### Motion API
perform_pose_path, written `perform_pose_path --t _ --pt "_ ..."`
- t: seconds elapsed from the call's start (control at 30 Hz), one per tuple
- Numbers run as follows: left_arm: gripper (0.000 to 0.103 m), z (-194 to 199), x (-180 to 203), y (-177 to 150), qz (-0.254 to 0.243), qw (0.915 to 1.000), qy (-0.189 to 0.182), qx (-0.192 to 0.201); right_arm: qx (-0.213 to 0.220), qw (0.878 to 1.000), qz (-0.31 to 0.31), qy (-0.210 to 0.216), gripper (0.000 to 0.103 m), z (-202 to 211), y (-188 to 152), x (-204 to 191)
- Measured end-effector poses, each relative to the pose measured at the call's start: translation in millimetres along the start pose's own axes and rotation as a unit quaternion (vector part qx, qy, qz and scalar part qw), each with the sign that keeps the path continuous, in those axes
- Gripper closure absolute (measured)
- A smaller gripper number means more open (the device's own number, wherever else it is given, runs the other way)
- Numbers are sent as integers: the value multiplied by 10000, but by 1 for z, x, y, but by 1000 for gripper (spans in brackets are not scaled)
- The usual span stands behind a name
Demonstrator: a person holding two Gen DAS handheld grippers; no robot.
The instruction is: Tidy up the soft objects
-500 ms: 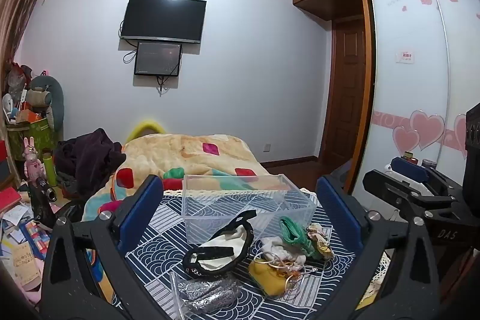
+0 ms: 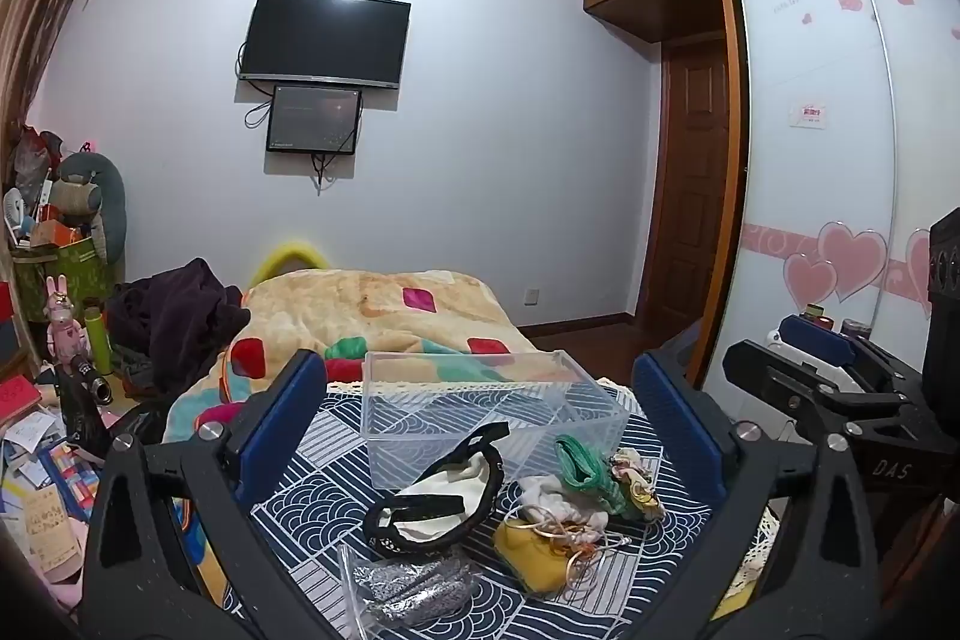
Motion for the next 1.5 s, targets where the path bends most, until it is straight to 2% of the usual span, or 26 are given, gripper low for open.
perform_pose_path --t 0.43,0.67,0.77,0.97,1.2,1.33,1.5 --pt "0 0 1 3 8 10000 1 -15 6 10000 -38 -9 0 1 3 4" --pt "0 -14 -8 -11 152 9994 -93 -310 -141 9999 -53 -55 0 -6 -3 13" --pt "0 -28 -17 -27 263 9977 -108 -621 -391 9992 -55 -75 0 -17 -15 19" --pt "0 -57 -30 -62 345 9928 27 -1144 -1160 9930 -183 -147 0 -44 -55 37" --pt "0 -86 -39 -103 395 9855 107 -1648 -1749 9844 -169 -96 1 -59 -84 45" --pt "14 -96 -47 -120 462 9808 204 -1884 -2059 9784 -184 -94 11 -69 -99 46" --pt "25 -102 -62 -134 751 9758 208 -2045 -2397 9702 -332 -82 25 -76 -113 55"
Point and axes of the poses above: each gripper's, at about its wrist camera, not at the fingertips, and z roughly against the way its jaws point, x to its right, y to its top, the point moved 6 cm from there along -z, roughly the way its jaws point, and after that the axes turned 15 degrees about -y, right-handed, at the moved point
